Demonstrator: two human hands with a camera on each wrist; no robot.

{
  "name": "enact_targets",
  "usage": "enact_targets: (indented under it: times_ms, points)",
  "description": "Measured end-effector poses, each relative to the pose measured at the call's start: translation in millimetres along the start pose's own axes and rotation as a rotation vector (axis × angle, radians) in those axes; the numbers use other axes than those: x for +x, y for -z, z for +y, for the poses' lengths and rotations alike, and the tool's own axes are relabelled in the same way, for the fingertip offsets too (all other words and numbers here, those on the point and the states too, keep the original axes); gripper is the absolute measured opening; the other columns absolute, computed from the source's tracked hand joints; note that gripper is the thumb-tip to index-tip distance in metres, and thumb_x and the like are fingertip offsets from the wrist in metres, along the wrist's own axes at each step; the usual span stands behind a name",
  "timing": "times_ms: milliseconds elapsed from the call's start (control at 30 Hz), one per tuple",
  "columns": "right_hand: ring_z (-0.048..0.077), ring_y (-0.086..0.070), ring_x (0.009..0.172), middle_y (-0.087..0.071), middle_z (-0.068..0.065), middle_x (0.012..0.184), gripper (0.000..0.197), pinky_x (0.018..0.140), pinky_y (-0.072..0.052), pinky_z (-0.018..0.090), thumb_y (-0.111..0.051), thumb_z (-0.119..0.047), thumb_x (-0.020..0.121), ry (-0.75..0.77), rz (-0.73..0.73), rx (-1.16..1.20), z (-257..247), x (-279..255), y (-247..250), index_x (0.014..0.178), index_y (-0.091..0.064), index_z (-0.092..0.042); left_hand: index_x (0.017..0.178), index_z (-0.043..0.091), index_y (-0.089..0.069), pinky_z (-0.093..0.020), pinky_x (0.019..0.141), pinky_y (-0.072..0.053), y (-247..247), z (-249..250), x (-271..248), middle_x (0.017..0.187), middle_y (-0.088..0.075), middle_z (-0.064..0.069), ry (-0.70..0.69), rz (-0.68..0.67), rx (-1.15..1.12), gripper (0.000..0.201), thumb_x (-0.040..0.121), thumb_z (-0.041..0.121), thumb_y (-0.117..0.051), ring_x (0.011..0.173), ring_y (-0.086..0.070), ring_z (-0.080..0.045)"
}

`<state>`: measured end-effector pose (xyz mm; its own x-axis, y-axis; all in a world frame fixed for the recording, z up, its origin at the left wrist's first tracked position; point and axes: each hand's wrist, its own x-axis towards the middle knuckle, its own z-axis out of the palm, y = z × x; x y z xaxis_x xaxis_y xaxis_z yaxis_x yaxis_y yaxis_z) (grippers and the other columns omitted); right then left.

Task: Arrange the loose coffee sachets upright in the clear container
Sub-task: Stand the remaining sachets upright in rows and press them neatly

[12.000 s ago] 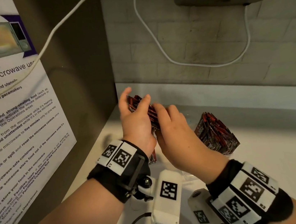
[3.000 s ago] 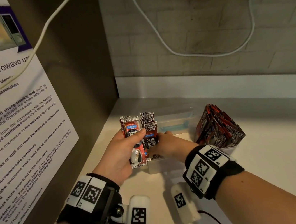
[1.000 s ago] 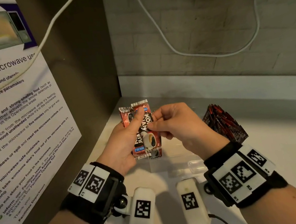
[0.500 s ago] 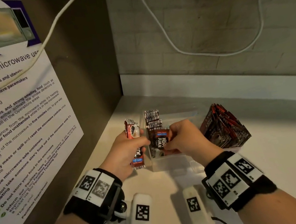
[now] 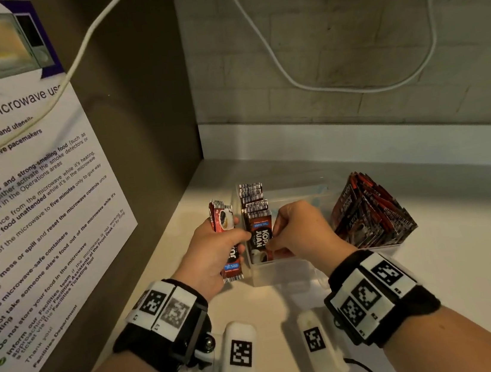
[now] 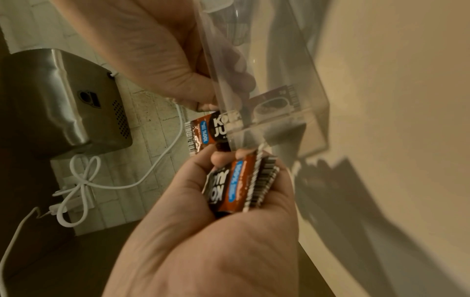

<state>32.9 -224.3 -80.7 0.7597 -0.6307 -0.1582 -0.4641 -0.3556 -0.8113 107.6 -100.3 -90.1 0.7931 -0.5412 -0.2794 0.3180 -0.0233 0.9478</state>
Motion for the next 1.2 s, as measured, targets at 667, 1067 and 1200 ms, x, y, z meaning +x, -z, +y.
enact_targets:
  times_ms: [667,1067,1200]
  points:
    - [0.012,-0.051,0.058,-0.061,0.002,0.064,0.026,0.059,-0.044,0.033,-0.084,-0.024,0.068,0.322,0.011,0.22,-34.6,-24.5,7.0,0.071,-0.064,-0.007,0.087,0.018,-0.061,-0.024,0.049,-0.048,-0.4,38.5,-7.1,0.062,-0.059,0.001,-0.074,0.094,-0.458,0.023,0.095,0.04,-0.056,0.052,-0.06,-0.009]
    - [0.025,-0.059,0.061,-0.063,0.022,0.074,0.023,0.046,-0.046,0.03,-0.074,-0.005,0.077,0.305,0.012,0.26,-44.2,-30.0,6.8,0.072,-0.054,-0.013,0.097,0.018,-0.065,-0.028,0.056,-0.054,-10.9,37.4,-15.1,0.072,-0.07,0.003,-0.204,0.002,-0.432,0.011,0.088,0.025,-0.066,0.067,-0.068,-0.013]
    - [0.012,-0.05,0.047,-0.058,0.007,0.064,0.021,0.041,-0.037,0.018,-0.071,0.002,0.077,0.307,0.144,0.484,-48.7,-33.3,39.7,0.072,-0.06,-0.015,0.084,0.023,-0.06,-0.02,0.049,-0.045,2.6,43.4,-11.5,0.066,-0.06,0.007,-0.217,0.093,-0.409,0.012,0.084,0.022,-0.072,0.059,-0.058,-0.006]
